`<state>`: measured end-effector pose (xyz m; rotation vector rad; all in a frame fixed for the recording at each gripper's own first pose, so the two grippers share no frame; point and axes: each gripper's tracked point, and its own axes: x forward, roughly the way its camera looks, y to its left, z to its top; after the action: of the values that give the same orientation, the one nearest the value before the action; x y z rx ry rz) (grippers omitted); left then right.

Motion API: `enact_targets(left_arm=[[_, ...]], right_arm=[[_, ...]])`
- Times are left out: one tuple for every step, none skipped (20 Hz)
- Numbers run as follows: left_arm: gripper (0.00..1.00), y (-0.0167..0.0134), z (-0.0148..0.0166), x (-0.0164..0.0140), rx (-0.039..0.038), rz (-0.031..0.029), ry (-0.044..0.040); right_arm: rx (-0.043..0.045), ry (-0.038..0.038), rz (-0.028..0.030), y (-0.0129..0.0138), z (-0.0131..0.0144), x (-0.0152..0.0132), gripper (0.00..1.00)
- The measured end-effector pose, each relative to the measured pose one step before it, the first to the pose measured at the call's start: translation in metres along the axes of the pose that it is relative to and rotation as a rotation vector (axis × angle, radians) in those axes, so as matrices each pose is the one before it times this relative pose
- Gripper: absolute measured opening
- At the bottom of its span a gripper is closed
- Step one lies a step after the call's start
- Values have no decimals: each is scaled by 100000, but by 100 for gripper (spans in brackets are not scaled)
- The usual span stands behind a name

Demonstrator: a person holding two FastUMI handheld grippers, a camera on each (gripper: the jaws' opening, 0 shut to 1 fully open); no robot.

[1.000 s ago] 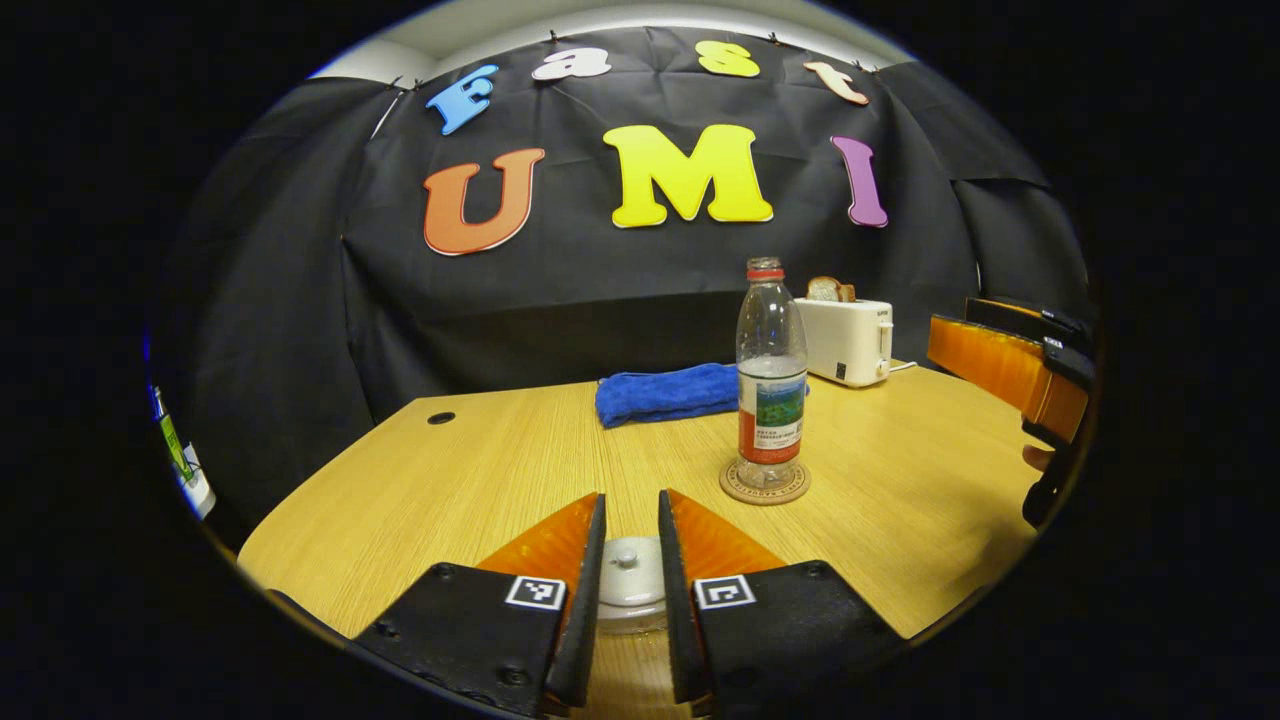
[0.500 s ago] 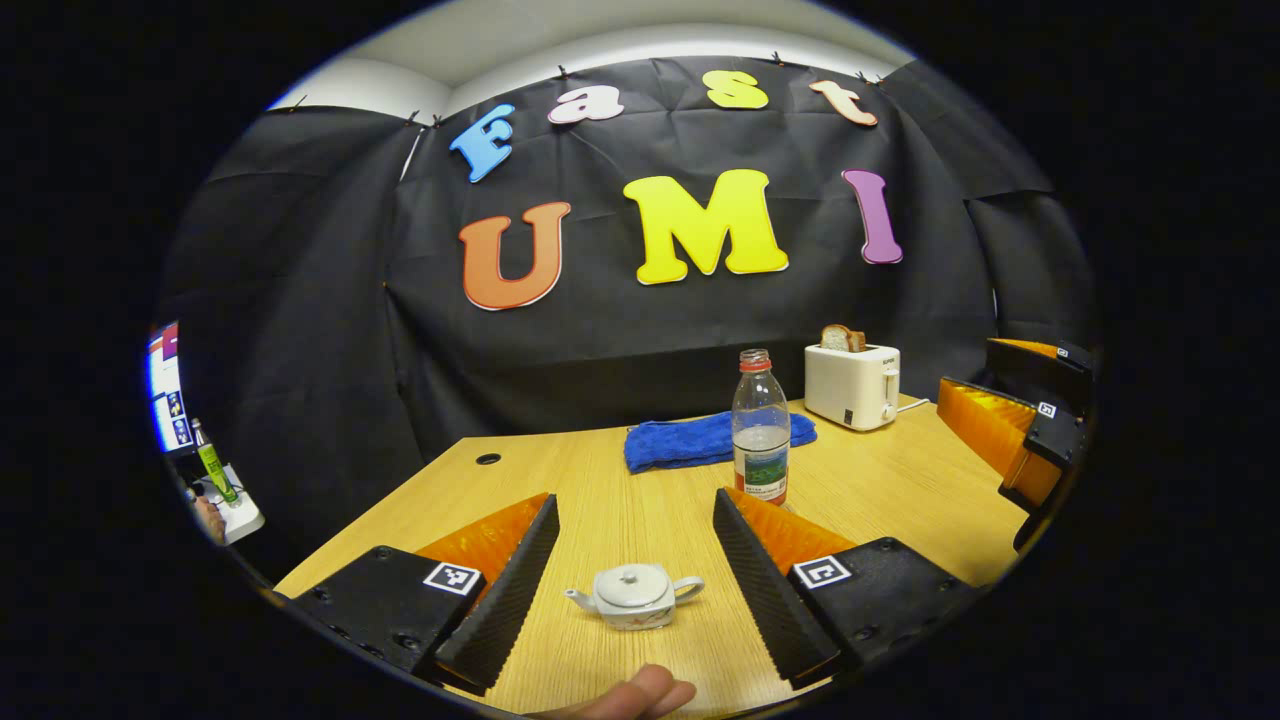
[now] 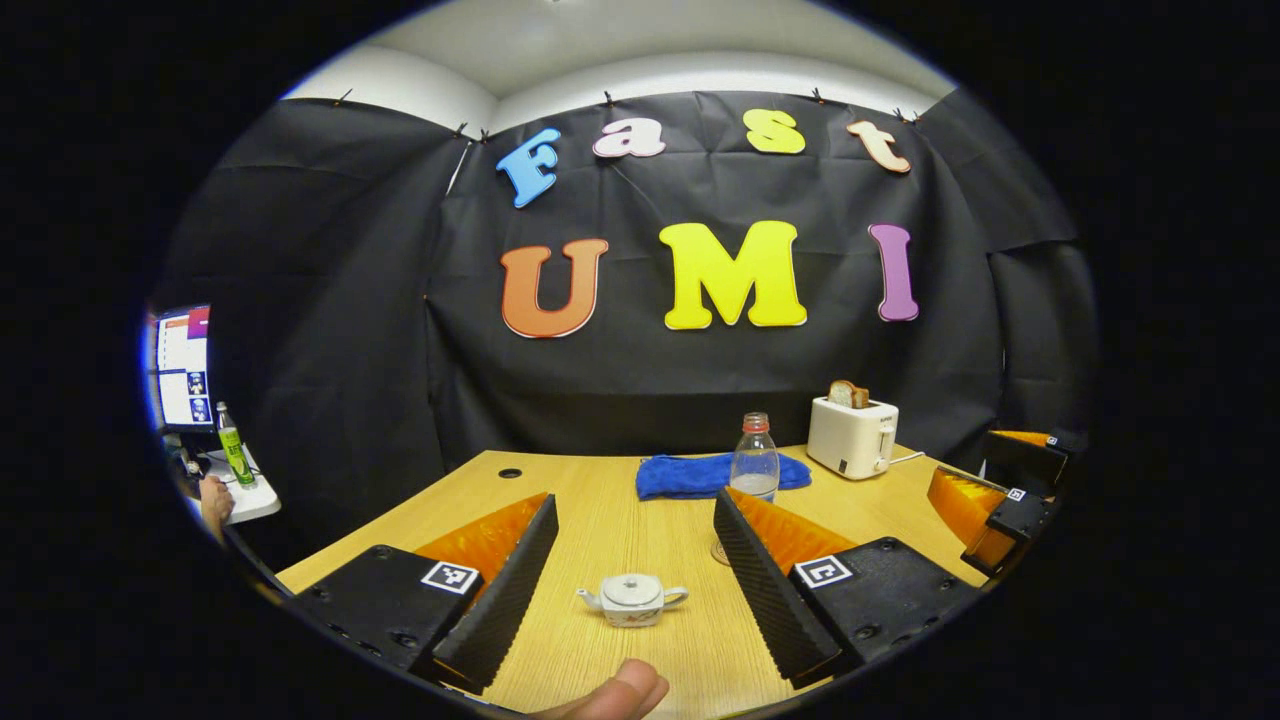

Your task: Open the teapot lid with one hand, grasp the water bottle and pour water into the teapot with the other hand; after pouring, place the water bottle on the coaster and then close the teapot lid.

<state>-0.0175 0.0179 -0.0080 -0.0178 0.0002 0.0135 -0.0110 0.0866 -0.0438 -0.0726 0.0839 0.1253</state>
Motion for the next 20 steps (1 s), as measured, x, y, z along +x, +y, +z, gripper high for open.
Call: enact_targets(left_arm=[[99,-62,295,-254,-335,-137,-656],[100,-92,160,-105,-304,-328,-824],[99,-67,118,51,-554,-225,-103],[99,-268,-180,74,-472,-1198,295],[99,-402,-384,94,-545,-1117,1219],[99,-255,-449,16,-398,-846,1201],[99,-222,-312,102,454,-705,1372],[100,-39,-259,136,1006,-89,478],[99,9,20,137,968,327,-84],[99,47,-93,149,461,495,182],[99,-25,-224,35,-32,-18,429],[99,-107,-21,-26,-115,-195,130],[99,93,-83,67,49,341,206],[100,146,-126,118,155,458,550],[99,126,-182,13,-128,285,284],[99,31,-4,92,-167,65,189],[99,-29,-112,-13,-179,-100,350],[99,59,-19,10,-76,-31,116],[99,17,-30,112,117,30,14],[99,93,-44,-26,270,155,117]], right_arm=[[458,1198,519,99,-6,-266,95],[363,-86,-812,-475,285,-217,95],[136,-763,-1226,-515,319,-122,95],[58,-620,-1181,-460,238,-9,95],[92,-319,-1027,-372,236,-104,95],[238,-300,-1066,-365,53,-66,95],[-11,-652,-876,-348,332,-197,95],[-115,-1174,-830,-256,418,-380,95],[-229,-986,-653,-216,335,-248,95],[-563,-1019,-599,-211,397,-145,95],[-272,-545,-564,-204,210,-163,95],[9,-669,4,-7,119,-118,95],[-223,-232,410,156,88,-43,95],[-613,25,314,114,-101,-48,95],[-745,38,-56,42,26,-51,95],[-859,-66,-76,30,1,-55,95],[-903,77,-56,75,-12,6,95],[-517,129,270,69,-89,139,97],[-231,311,312,167,-78,47,97],[-108,319,249,46,-152,15,97]])
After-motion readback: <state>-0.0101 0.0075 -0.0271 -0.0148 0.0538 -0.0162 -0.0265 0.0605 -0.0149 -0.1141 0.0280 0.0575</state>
